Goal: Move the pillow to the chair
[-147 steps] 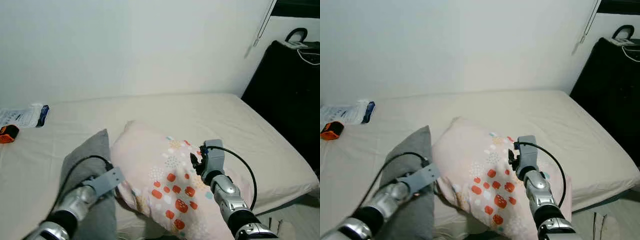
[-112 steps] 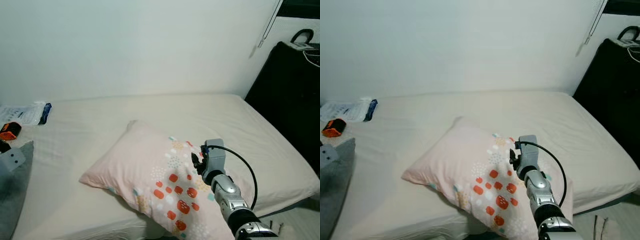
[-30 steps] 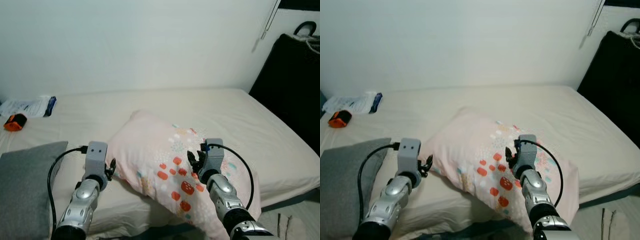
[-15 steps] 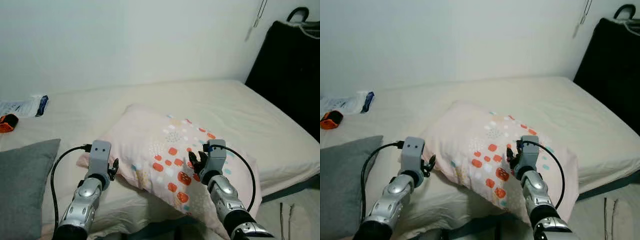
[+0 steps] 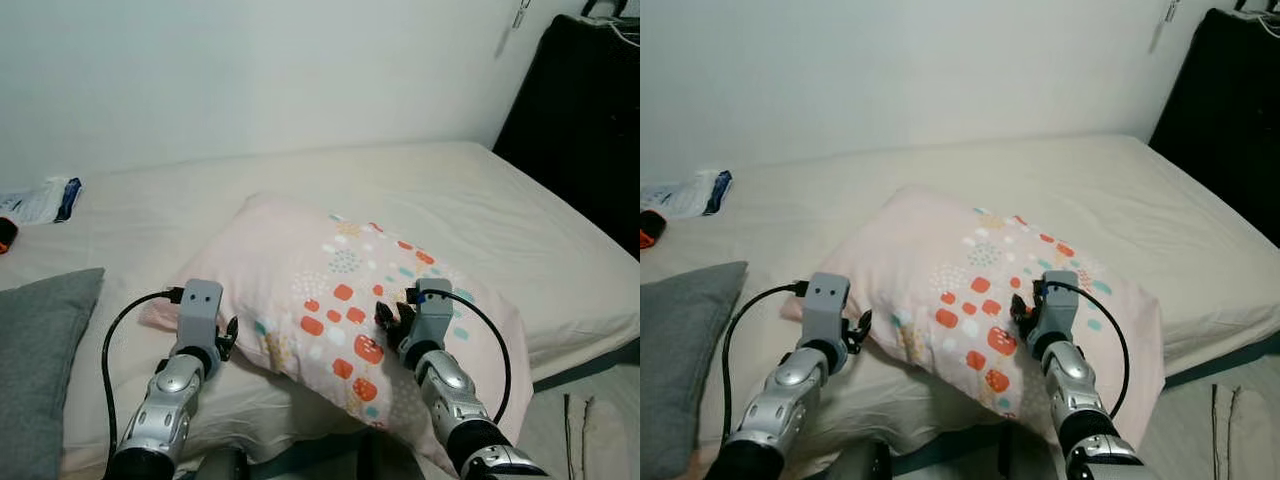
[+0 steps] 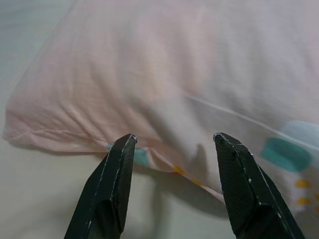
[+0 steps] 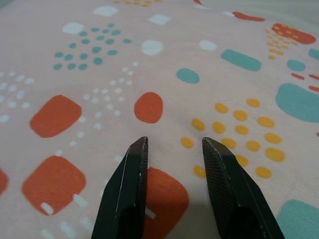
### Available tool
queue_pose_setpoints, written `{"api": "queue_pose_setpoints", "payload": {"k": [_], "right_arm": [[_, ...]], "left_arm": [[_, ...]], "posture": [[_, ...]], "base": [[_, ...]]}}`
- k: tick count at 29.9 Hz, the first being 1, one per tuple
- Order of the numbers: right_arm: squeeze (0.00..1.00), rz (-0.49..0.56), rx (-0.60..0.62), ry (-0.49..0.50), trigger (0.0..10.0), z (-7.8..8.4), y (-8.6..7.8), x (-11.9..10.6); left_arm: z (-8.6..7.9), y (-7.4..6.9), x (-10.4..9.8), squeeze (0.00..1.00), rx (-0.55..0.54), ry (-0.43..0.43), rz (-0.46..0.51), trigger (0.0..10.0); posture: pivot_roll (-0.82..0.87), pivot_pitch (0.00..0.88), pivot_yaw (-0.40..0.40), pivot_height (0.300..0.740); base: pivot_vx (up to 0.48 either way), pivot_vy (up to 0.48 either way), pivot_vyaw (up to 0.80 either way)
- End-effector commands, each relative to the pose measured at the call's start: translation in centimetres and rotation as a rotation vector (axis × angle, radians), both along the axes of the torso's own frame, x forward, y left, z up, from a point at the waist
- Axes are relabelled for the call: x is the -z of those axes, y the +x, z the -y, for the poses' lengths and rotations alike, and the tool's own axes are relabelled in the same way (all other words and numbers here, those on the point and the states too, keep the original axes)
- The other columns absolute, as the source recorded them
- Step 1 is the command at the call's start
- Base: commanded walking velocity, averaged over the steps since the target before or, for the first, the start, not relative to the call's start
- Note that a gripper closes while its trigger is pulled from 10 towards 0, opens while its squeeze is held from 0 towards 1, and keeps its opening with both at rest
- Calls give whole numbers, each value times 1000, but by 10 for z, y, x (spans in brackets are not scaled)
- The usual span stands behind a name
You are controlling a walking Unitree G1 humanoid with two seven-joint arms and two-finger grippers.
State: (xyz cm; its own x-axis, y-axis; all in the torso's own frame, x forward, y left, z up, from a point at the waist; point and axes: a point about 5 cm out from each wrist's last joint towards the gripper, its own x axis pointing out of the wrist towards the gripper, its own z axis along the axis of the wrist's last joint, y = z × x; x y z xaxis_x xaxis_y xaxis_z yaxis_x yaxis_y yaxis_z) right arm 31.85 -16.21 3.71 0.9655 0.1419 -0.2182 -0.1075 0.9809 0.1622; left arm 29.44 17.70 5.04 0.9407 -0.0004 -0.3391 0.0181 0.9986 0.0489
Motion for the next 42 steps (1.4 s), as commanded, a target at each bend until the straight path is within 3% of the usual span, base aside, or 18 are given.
{"api": "queue_pose_setpoints", "payload": {"k": [1,6,7,8,9,12,13,15,21,22,29,31,33,34,35,37,42], "right_arm": [[0,5,23,9,10000,3,0,0],[0,10,11,26,10000,2,0,-1],[0,9,13,25,10000,2,0,-1],[0,6,18,31,10000,3,-1,0],[0,6,18,31,10000,3,-1,0],[0,3,21,38,10000,3,-1,1],[0,3,21,38,10000,3,-1,1],[0,-1,14,43,10000,2,-2,1],[0,3,8,72,10000,0,-3,2],[0,9,5,77,10000,-1,-4,2],[0,25,8,75,10000,2,-8,2],[0,28,20,85,10000,4,-11,4],[0,28,20,85,10000,4,-11,4],[0,27,26,91,10000,5,-12,4],[0,28,28,98,10000,4,-13,4],[0,28,23,101,10000,2,-13,4],[0,28,14,103,10000,-2,-13,4]], "left_arm": [[-3,-1,1,0,-12,-26,-12,10000],[-7,6,0,0,-49,-117,-27,10000],[-11,9,-1,0,-82,-175,-31,10000],[-18,14,-6,0,-148,-295,0,10000],[-18,14,-6,0,-148,-295,0,10000],[-33,21,-12,0,-258,-572,60,10000],[-33,21,-12,0,-258,-572,60,10000],[-40,26,-12,0,-301,-676,67,10000],[-48,31,-10,0,-360,-744,64,10000],[-52,32,-9,969,-381,-772,59,10000],[-62,35,-7,1000,-429,-793,46,10000],[-65,39,-11,1000,-447,-879,72,10000],[-65,39,-11,1000,-447,-879,72,10000],[-66,40,-13,1000,-448,-926,91,10000],[-65,43,-17,1000,-432,-995,123,10000],[-60,46,-19,1000,-411,-1026,133,10000],[-51,50,-20,1000,-383,-1033,125,10000]], "posture": [[21,0,-49,600],[17,0,-45,590],[16,0,-44,590],[16,0,-44,590],[16,0,-44,590],[15,0,-42,590],[15,0,-42,590],[15,0,-42,590],[4,0,-31,586],[-6,0,-21,581],[-29,7,4,581],[-38,49,27,581],[-38,49,27,581],[-39,59,30,581],[-38,88,32,581],[-37,98,33,581],[-38,108,34,581]], "base": [[0,0,0],[0,0,0],[0,0,0],[0,0,0],[0,0,0],[0,0,0],[0,0,0],[0,0,0],[0,0,0],[0,0,0],[0,0,0],[0,0,0],[0,0,0],[0,0,0],[0,0,0],[0,0,0],[0,0,0]]}}
